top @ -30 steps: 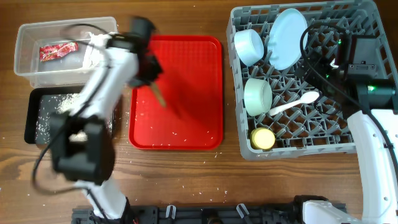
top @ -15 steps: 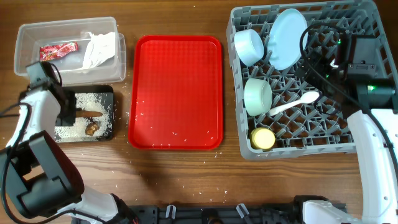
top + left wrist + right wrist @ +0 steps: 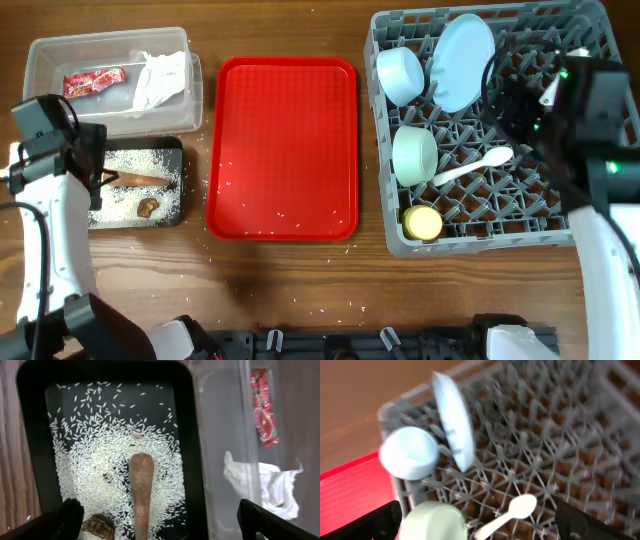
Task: Sort waste into correct bins and load items into the dishwasher rack
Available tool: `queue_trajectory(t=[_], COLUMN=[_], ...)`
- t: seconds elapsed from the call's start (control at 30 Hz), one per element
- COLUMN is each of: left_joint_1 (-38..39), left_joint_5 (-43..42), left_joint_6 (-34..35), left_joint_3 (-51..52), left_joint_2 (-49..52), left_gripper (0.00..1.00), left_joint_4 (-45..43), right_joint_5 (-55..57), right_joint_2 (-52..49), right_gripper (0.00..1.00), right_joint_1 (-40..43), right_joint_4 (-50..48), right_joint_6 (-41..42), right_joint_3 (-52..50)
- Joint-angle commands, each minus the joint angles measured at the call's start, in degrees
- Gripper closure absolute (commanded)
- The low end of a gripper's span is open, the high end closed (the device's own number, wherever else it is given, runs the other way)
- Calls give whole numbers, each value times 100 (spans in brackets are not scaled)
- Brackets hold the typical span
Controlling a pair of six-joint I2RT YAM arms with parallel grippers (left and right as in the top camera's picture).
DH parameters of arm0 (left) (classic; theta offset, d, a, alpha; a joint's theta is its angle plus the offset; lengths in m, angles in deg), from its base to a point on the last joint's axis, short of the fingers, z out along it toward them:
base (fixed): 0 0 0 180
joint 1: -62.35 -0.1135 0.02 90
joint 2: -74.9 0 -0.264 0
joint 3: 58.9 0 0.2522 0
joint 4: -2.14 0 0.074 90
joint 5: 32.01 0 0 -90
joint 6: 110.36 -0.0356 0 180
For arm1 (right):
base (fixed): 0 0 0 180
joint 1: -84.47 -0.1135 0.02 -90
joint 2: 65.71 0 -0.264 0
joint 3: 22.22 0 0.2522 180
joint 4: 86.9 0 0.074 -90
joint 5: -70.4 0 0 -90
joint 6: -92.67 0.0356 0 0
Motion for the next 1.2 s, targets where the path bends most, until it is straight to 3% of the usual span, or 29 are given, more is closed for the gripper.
queue_trajectory(t=[0.0,0.13,0.3,0.43,0.53,0.63,0.7,0.93,1.03,1.17], left_joint_1=[-17,-17,-17,-17,-17,-17,-17,-17,-17,-17], left_joint_5=[31,31,31,31,31,31,31,31,31,31], left_joint_6=[-105,-105,-105,-105,-105,-105,-105,-105,-105,-105], left_joint_3=[-70,-70,-70,-70,-70,-70,-70,-70,-70,-70], left_joint_2=[-17,-17,-17,-17,-17,-17,-17,-17,-17,-17], left_gripper=[0,0,0,0,0,0,0,0,0,0], left_joint_4=[22,22,24,22,22,22,22,24,22,22], right_joint_5=[-1370,-1895,-1886,-658,-581,-688,-686,-708,-728,-728], right_joint_2=[802,1429,1344,1161,2096,4019,4811,6889,6878,6876], right_gripper=[0,0,0,0,0,0,0,0,0,0], right_joint_1=[11,11,11,-4,-4,-4,-4,-4,-4,-4], right_joint_4=[-9,118,326,131,-1545,-3733,-4280,-5090,-4940,-4948], right_joint_6=[-1147,-883,-920,-1106,-1834,-1814,-1814,-1368,-1569,-750], right_joint_3=[76,74,74,-129,-1543,-4216,-5246,-7469,-7486,-7486])
